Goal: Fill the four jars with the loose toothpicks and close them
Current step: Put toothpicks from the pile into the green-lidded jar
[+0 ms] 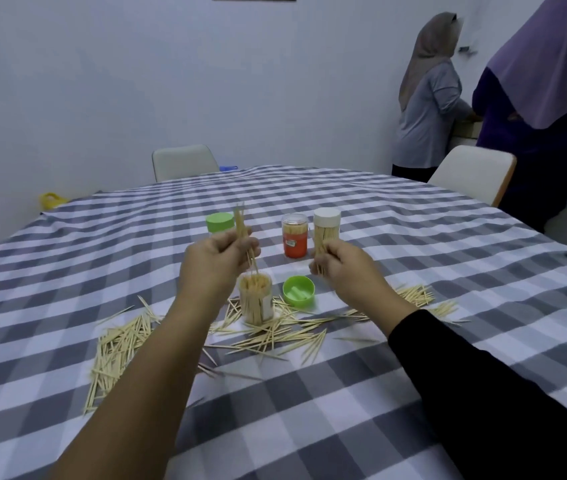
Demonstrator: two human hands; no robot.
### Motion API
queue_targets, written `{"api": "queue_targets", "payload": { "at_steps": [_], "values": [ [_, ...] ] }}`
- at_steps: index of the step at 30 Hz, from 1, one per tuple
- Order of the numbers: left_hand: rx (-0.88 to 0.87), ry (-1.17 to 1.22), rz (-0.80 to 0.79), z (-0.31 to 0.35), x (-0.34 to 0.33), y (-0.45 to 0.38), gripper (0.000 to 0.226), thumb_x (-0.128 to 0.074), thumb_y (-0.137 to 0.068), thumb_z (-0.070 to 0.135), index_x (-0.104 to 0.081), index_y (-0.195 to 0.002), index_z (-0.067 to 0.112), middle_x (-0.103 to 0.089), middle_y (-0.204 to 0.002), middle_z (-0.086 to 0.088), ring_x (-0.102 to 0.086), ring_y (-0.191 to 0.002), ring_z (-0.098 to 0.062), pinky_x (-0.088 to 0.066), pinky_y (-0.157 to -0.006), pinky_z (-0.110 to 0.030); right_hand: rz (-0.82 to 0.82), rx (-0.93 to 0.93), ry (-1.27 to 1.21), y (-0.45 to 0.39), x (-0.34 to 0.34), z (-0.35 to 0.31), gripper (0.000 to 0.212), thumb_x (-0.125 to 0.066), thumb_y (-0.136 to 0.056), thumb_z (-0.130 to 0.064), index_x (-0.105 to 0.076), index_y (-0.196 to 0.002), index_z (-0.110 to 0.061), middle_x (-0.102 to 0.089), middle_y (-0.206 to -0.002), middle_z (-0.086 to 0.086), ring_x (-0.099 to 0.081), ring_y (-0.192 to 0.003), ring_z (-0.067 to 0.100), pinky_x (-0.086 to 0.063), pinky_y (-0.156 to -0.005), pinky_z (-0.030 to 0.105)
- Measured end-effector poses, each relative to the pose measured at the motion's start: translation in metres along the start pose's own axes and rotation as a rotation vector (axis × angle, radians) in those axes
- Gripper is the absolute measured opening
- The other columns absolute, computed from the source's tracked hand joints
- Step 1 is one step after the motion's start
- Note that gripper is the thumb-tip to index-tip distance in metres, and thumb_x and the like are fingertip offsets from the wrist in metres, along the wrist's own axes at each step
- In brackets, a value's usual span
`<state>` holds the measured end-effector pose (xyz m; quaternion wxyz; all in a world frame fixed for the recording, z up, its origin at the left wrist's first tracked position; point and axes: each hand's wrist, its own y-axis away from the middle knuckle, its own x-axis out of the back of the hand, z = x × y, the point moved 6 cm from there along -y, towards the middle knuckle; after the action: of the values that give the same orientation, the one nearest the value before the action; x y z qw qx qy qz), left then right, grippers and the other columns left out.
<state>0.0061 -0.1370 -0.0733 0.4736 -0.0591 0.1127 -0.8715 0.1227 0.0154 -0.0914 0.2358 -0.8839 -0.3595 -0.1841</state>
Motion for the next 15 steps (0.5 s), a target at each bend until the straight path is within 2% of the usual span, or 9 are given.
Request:
{"api": "queue_targets", "payload": {
  "at_steps": [2,4,6,9,15],
  "values": [
    [0.014,0.142,0.042,-0.009,0.011,-0.004,0.016,-0.054,-0.094,0.007,-0.065,-0.106,0.01,-0.071,-0.095,-0.007,-0.069,-0.093,-0.018,-0.056,-0.084,-0.03,0.048,0.005,-0.144,-0.005,-0.009,-0.012,0.026,-0.043,-0.097,-0.007,-0.059,-0.08,-0.02,-0.065,-0.079,0.001,-0.062,-0.082,0.02,-0.05,-0.079,0.036],
    [0.022,0.258,0.071,-0.015,0.016,-0.006,0.014,-0.054,-0.094,0.006,-0.065,-0.097,0.015,-0.07,-0.093,-0.006,-0.069,-0.089,-0.015,-0.057,-0.081,-0.026,0.065,0.001,-0.352,-0.009,-0.021,-0.024,0.022,-0.043,-0.098,-0.006,-0.061,-0.087,-0.013,-0.063,-0.076,0.003,-0.062,-0.08,0.021,-0.052,-0.088,0.043],
    [0.028,0.322,0.101,-0.02,0.02,-0.008,0.016,-0.054,-0.093,0.006,-0.065,-0.095,0.017,-0.071,-0.088,-0.003,-0.069,-0.087,-0.014,-0.057,-0.08,-0.025,0.108,0.0,-0.468,-0.013,-0.032,-0.032,0.019,-0.044,-0.098,-0.008,-0.06,-0.088,-0.012,-0.064,-0.076,0.003,-0.065,-0.084,0.026,-0.051,-0.091,0.047],
    [0.035,0.358,0.099,-0.026,0.02,-0.01,0.015,-0.055,-0.093,0.006,-0.066,-0.096,0.016,-0.073,-0.08,0.001,-0.07,-0.085,-0.014,-0.057,-0.079,-0.024,0.16,0.001,-0.53,-0.014,-0.044,-0.036,0.023,-0.045,-0.098,-0.012,-0.058,-0.083,-0.023,-0.068,-0.077,0.001,-0.067,-0.09,0.027,-0.05,-0.091,0.05],
    [0.06,0.33,0.071,-0.035,0.016,-0.009,0.016,-0.055,-0.093,0.004,-0.066,-0.093,0.016,-0.072,-0.08,-0.001,-0.07,-0.082,-0.014,-0.057,-0.075,-0.022,0.243,0.031,-0.549,-0.01,-0.043,-0.034,0.022,-0.046,-0.098,-0.014,-0.059,-0.084,-0.026,-0.068,-0.078,-0.003,-0.067,-0.09,0.023,-0.051,-0.091,0.049]
  ]
}}
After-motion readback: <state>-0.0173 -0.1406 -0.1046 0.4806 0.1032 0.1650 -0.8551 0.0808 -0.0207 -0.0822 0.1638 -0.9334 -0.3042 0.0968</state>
